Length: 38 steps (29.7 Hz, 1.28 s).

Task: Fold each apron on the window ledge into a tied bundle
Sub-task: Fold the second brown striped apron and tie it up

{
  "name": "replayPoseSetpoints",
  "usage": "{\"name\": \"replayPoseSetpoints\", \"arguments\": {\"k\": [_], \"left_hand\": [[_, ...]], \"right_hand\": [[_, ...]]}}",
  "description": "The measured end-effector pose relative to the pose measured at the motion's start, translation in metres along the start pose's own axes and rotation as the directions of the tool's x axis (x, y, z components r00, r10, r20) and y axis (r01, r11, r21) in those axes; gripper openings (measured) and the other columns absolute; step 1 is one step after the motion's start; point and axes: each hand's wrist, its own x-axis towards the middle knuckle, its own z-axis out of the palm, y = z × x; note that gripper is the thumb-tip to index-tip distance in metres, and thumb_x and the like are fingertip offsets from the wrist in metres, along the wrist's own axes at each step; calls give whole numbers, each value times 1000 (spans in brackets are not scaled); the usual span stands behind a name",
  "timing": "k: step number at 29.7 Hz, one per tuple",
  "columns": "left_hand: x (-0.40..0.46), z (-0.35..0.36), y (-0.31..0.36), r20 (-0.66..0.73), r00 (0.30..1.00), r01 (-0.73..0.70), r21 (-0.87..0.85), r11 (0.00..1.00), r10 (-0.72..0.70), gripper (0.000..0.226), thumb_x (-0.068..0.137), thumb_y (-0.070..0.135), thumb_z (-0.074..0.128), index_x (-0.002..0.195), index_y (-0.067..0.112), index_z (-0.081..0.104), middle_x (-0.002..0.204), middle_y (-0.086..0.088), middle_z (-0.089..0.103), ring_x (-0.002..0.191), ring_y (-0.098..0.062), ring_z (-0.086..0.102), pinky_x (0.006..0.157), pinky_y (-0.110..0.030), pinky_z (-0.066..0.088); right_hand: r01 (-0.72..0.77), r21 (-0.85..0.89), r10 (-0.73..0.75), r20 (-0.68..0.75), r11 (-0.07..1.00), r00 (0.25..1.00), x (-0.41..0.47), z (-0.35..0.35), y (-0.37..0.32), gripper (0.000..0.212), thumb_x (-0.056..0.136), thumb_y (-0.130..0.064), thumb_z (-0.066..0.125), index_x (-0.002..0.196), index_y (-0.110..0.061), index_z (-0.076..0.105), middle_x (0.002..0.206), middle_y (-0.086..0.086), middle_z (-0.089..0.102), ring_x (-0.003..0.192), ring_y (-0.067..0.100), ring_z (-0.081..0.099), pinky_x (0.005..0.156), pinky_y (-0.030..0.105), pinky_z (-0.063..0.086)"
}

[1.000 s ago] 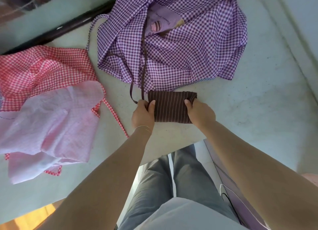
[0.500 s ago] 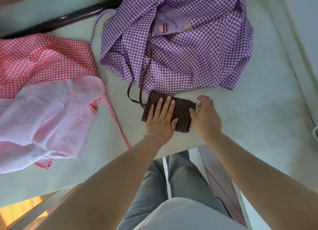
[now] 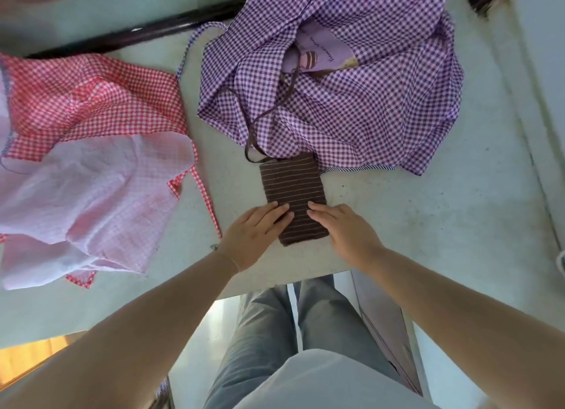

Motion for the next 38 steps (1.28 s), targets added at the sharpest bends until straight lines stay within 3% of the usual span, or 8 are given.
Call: {"name": "replayPoseSetpoints", "arguments": {"k": [3,9,13,16,22,28,34,38], "left_hand": [[-10,7,2,61,996,70,-24,997,-69,66,89,16,58,149,20,31,154,-4,31,142,-25,31,115,-41,27],[15,2,9,32,958,284,-229,931,-285,66,85,36,66,145,26,38,151,-2,38,137,-25,40,112,-41,28],[24,-6,10,-67,928,326,-333,885,-367,47,91,42,45,134,24,54,141,1,51,130,-23,49,107,-38,34],[33,-23,7,17,875,443,-430,787,-483,42,101,40,33,132,24,57,137,6,55,128,-17,49,108,-33,32],[42,-47,11,151,773,589,-535,606,-617,49,102,41,21,106,18,65,100,0,69,89,-19,61,94,-31,43],[51,-55,17,293,574,714,-636,293,-765,56,101,48,19,96,12,62,87,-5,66,81,-22,61,83,-38,51],[60,-45,32,319,527,708,-677,200,-788,52,92,60,41,119,16,46,108,1,55,85,-15,56,74,-29,51],[65,-34,32,403,380,752,-658,24,-833,52,91,57,47,121,14,41,122,-5,46,89,-17,53,74,-31,51]], "right_hand": [[42,11,-43,64,999,997,7,-9,7,61,81,3,67,136,-18,52,144,-4,48,110,22,56,86,36,56],[146,-16,-141,168,989,976,26,-20,29,60,89,-6,61,144,-24,42,149,-7,40,122,17,47,102,36,46],[285,-298,-260,121,911,958,25,-22,40,63,83,-9,65,142,-22,45,149,-3,41,133,27,42,109,47,38],[325,-410,-304,119,852,945,26,-20,44,61,82,-18,64,141,-20,46,150,0,41,142,27,30,115,51,22],[297,-291,-338,-104,910,935,30,-5,31,48,82,-33,71,122,-9,60,120,7,65,113,24,61,96,38,47],[-241,207,267,-107,948,958,48,-8,-1,64,87,-66,31,113,-14,59,92,2,64,80,17,60,65,26,50],[-392,-44,382,-140,919,913,75,-11,-14,56,93,-62,24,104,-16,54,76,-1,62,64,15,59,55,28,49],[-439,-91,427,-127,894,896,81,-9,-21,47,95,-59,31,100,-17,53,75,-2,58,67,15,61,58,28,51]]}}
